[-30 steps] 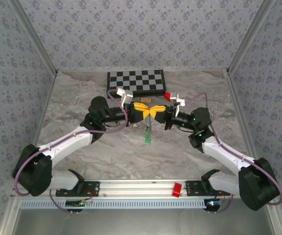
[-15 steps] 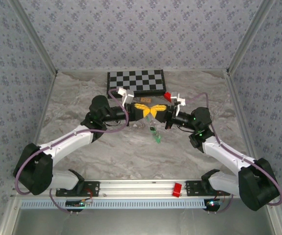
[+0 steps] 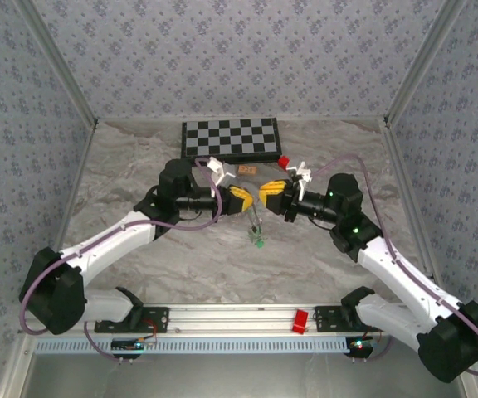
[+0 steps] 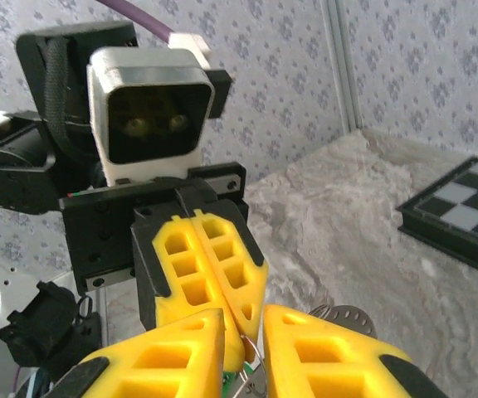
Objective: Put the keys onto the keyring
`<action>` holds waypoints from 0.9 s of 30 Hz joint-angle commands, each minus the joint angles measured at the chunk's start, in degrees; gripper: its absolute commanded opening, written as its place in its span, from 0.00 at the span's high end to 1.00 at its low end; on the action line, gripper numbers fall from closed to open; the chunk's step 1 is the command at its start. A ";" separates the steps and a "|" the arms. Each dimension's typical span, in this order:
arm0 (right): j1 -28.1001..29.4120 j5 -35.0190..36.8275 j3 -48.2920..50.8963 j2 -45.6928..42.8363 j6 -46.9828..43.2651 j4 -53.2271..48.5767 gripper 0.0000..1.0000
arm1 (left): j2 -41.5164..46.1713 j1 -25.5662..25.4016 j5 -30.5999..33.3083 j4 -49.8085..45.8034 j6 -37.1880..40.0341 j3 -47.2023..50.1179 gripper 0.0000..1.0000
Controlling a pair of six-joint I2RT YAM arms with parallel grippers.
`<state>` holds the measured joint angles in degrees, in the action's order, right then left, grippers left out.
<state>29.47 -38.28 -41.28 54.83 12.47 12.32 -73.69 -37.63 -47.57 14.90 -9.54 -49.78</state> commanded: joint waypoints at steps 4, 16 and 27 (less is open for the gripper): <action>1.94 0.97 -9.34 3.21 -9.48 -20.49 0.78 | 4.39 0.18 -1.69 -9.14 9.94 -2.21 1.00; 5.92 -0.39 -20.96 11.82 -19.95 -36.80 0.77 | 6.59 0.31 -1.39 -13.49 14.12 -0.93 1.00; 6.63 -0.83 -19.56 12.06 -21.77 -37.04 0.81 | 7.11 0.49 -2.16 -13.22 14.16 -0.76 1.00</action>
<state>35.66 -38.37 -60.29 67.18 -7.84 -22.81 -67.94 -37.39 -47.57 0.67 3.51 -49.89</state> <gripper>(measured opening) 0.191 0.045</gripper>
